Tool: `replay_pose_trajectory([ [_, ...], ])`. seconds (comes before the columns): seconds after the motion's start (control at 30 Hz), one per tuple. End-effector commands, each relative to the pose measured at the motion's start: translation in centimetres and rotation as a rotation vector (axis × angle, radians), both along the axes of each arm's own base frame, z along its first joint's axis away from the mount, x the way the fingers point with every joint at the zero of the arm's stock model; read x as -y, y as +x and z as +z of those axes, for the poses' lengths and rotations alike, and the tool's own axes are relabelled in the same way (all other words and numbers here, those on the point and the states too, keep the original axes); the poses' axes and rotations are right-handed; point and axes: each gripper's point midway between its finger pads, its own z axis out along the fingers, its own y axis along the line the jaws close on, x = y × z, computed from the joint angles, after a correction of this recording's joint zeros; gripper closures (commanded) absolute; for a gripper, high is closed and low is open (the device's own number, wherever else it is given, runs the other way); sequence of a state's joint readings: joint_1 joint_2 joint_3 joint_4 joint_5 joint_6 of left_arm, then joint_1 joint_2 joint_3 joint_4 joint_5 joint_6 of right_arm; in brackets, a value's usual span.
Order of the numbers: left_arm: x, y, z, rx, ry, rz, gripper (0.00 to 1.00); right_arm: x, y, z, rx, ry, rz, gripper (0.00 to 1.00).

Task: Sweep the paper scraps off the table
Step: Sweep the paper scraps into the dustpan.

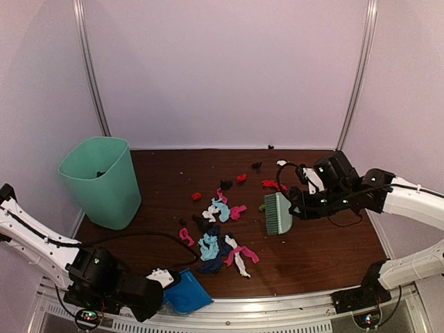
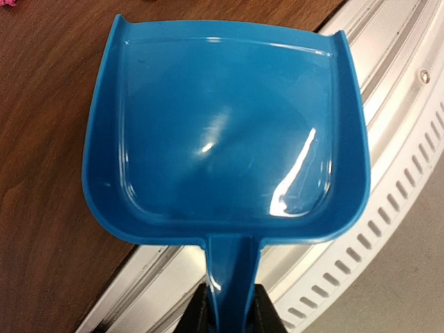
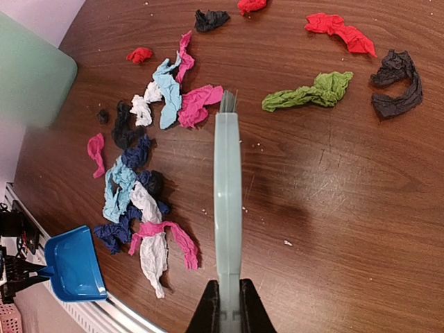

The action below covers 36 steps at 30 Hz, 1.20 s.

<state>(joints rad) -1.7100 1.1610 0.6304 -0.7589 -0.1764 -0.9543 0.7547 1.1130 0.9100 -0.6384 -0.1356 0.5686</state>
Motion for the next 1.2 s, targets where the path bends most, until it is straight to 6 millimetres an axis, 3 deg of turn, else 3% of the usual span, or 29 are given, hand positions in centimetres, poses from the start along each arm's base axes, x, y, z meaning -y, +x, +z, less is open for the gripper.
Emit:
replay_pose_trajectory([
  [0.0, 2.2, -0.4, 1.0, -0.07, -0.122, 0.096, 1.0, -0.9, 0.8, 0.8, 0.009, -0.009, 0.029, 1.0],
  [0.23, 2.1, 1.5, 1.8, -0.091, -0.157, 0.203, 1.0, -2.8, 1.5, -0.9, -0.026, -0.07, 0.101, 1.0],
  [0.5, 3.2, 2.0, -0.7, -0.106, -0.052, 0.195, 1.0, -5.0, 2.9, -1.5, -0.03, -0.122, 0.17, 1.0],
  [0.73, 4.3, 2.4, -1.6, -0.131, -0.01, 0.23, 1.0, -7.2, 3.5, -3.1, -0.062, -0.179, 0.244, 1.0],
  [1.17, 6.5, 5.6, -1.8, -0.125, -0.005, 0.203, 1.0, -12.3, 0.0, -5.7, -0.146, -0.181, 0.462, 1.0],
])
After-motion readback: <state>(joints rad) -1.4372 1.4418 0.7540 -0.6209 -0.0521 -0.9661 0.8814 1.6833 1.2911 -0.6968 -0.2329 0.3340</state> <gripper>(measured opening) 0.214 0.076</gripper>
